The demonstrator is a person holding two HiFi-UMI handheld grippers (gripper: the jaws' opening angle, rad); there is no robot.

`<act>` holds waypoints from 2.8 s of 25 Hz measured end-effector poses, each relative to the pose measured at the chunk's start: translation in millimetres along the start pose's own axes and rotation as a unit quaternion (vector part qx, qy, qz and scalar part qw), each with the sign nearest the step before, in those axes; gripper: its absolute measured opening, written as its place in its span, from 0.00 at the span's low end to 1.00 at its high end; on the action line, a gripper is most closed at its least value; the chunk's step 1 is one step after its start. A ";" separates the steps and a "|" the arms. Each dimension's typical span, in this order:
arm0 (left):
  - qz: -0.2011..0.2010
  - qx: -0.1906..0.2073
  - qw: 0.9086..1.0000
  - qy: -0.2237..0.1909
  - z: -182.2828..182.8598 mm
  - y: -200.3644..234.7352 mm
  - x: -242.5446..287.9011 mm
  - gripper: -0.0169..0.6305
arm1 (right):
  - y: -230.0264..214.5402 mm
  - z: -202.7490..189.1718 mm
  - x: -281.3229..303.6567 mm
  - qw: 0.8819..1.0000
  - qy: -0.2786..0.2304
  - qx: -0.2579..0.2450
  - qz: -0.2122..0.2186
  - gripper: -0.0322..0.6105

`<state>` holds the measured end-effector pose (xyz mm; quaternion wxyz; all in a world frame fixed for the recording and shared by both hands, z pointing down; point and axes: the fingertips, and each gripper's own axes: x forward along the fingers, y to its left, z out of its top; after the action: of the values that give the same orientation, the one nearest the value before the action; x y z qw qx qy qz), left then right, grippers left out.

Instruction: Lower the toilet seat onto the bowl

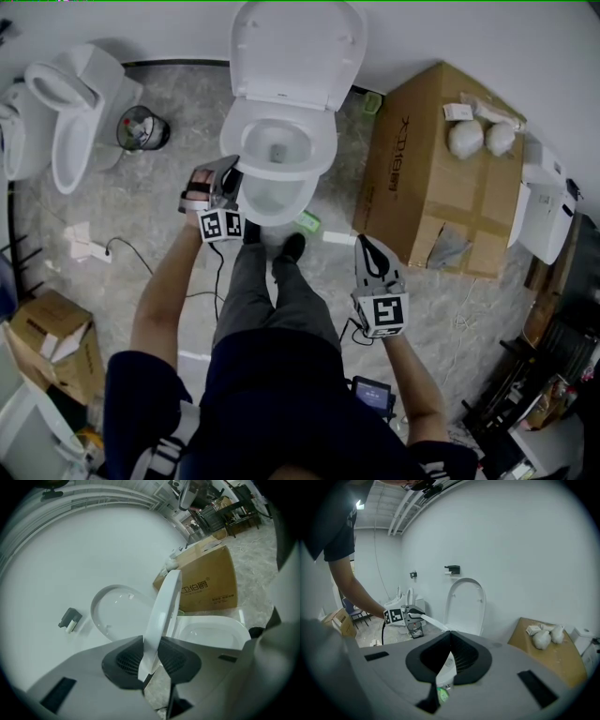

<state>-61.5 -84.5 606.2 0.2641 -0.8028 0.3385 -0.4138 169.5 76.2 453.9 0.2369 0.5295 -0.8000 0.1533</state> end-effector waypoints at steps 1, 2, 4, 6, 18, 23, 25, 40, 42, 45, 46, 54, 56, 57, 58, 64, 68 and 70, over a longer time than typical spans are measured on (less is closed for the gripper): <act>-0.001 -0.001 1.000 0.000 -0.4 -1.2 -0.5 0.19 | 0.5 -0.6 0.1 1.000 0.001 0.000 0.000 0.08; -0.001 -0.002 1.000 0.000 -1.0 -2.4 -1.1 0.19 | 1.1 -1.2 0.3 1.000 0.001 -0.001 0.001 0.08; -0.004 -0.003 1.000 0.001 -2.6 -4.8 -2.2 0.19 | 2.5 -1.9 1.1 1.000 0.001 -0.001 0.002 0.08; -0.008 -0.007 1.000 0.003 -4.1 -8.1 -3.7 0.19 | 4.0 -2.2 1.4 1.000 0.001 -0.002 0.004 0.08; -0.016 -0.046 0.999 0.011 -12.4 -28.3 -9.4 0.22 | 8.5 -12.7 2.7 1.000 0.007 -0.002 0.010 0.08; -0.013 -0.061 0.998 0.015 -16.9 -35.4 -12.0 0.23 | 11.8 -16.9 3.3 1.000 0.010 -0.003 0.014 0.08; -0.014 -0.069 0.997 0.015 -18.2 -38.4 -12.8 0.23 | 11.9 -18.5 3.2 1.000 0.012 -0.001 0.013 0.08; -0.002 -0.132 0.991 0.023 -28.1 -53.4 -14.8 0.27 | 18.3 -25.7 8.3 0.999 0.022 0.001 0.024 0.08; 0.000 -0.141 0.990 0.022 -27.8 -53.5 -15.6 0.27 | 19.1 -26.3 8.5 0.999 0.022 0.002 0.025 0.08; 0.002 -0.151 0.988 0.027 -27.7 -54.5 -16.2 0.27 | 19.2 -28.5 9.5 0.999 0.024 -0.002 0.027 0.08; 0.004 -0.153 0.988 0.028 -28.6 -55.8 -15.9 0.27 | 19.2 -28.7 10.2 0.999 0.024 -0.003 0.028 0.08; 0.017 -0.166 0.985 0.034 -33.3 -61.2 -17.9 0.29 | 20.0 -33.2 11.2 0.999 0.029 -0.003 0.030 0.08; 0.022 -0.181 0.983 0.038 -35.4 -61.8 -18.5 0.29 | 20.6 -34.8 11.2 0.999 0.031 -0.004 0.032 0.08; 0.024 -0.194 0.980 0.040 -36.0 -61.0 -19.3 0.30 | 20.8 -35.5 11.2 0.999 0.032 -0.004 0.032 0.08; 0.026 -0.210 0.976 0.042 -36.8 -60.4 -20.2 0.31 | 21.3 -36.0 11.1 0.999 0.031 -0.004 0.032 0.08; 0.028 -0.276 0.960 0.045 -42.3 -60.2 -21.6 0.32 | 26.3 -38.3 12.9 0.999 0.036 -0.004 0.036 0.08; 0.015 -0.322 0.945 0.050 -46.7 -63.7 -22.4 0.34 | 27.9 -41.3 13.2 0.999 0.038 -0.006 0.038 0.08; 0.008 -0.350 0.935 0.054 -49.5 -66.9 -22.5 0.35 | 28.3 -42.6 13.3 0.999 0.039 -0.004 0.038 0.08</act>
<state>-91.1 -32.2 668.1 -0.0488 -0.8181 0.4820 -0.3097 148.4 98.1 497.1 0.2641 0.4914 -0.8104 0.1790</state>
